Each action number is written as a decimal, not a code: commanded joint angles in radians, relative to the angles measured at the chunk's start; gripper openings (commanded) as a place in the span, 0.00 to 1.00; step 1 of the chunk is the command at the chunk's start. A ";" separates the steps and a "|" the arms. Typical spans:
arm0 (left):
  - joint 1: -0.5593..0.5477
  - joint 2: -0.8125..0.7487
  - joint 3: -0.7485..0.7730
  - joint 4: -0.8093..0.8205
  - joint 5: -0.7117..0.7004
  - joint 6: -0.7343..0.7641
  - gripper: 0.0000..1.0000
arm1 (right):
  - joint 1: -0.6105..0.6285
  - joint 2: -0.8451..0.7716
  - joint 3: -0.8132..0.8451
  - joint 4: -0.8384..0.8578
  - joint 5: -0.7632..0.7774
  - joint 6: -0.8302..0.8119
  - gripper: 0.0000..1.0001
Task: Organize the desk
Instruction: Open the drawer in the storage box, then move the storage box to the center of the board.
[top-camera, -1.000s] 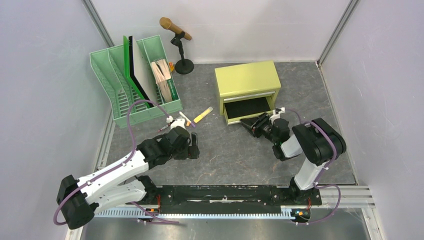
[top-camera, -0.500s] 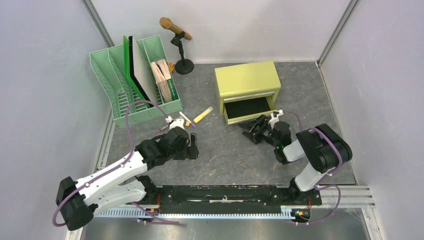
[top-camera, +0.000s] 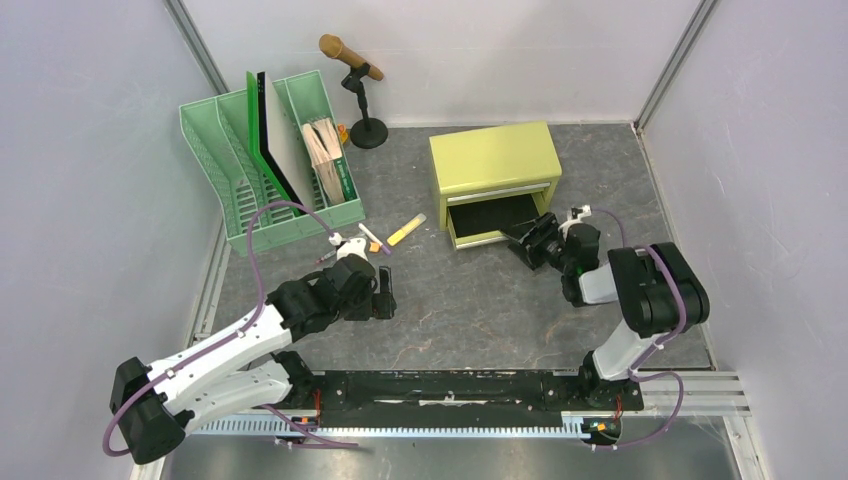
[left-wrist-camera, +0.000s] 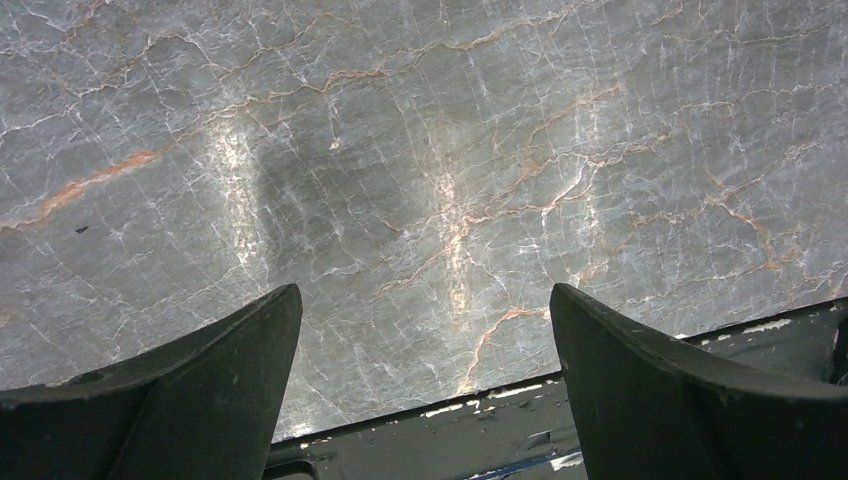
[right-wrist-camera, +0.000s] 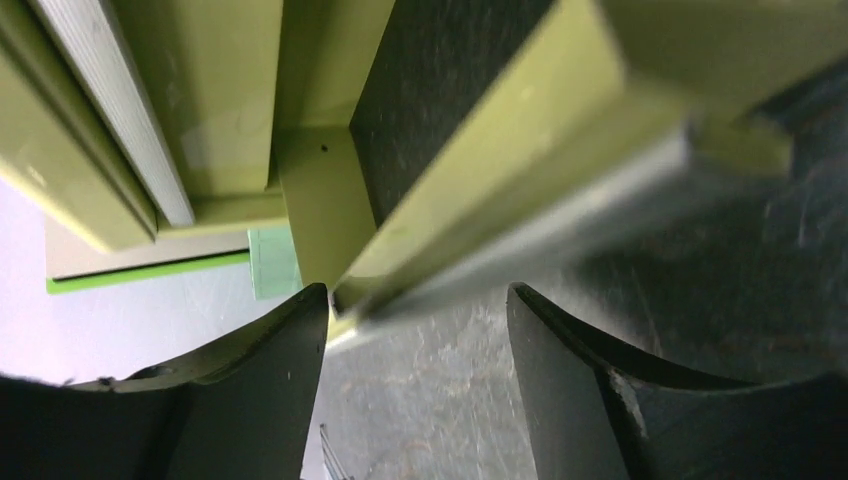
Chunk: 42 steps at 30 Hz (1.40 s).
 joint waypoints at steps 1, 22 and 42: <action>-0.002 -0.009 0.008 0.003 -0.010 -0.026 1.00 | -0.018 0.062 0.087 -0.033 -0.037 -0.027 0.66; -0.002 -0.020 -0.014 0.007 -0.009 -0.040 1.00 | -0.019 0.119 -0.216 0.356 -0.075 0.122 0.29; -0.002 -0.056 -0.037 0.007 -0.016 -0.062 1.00 | -0.019 -0.226 -0.121 -0.279 -0.041 -0.240 0.90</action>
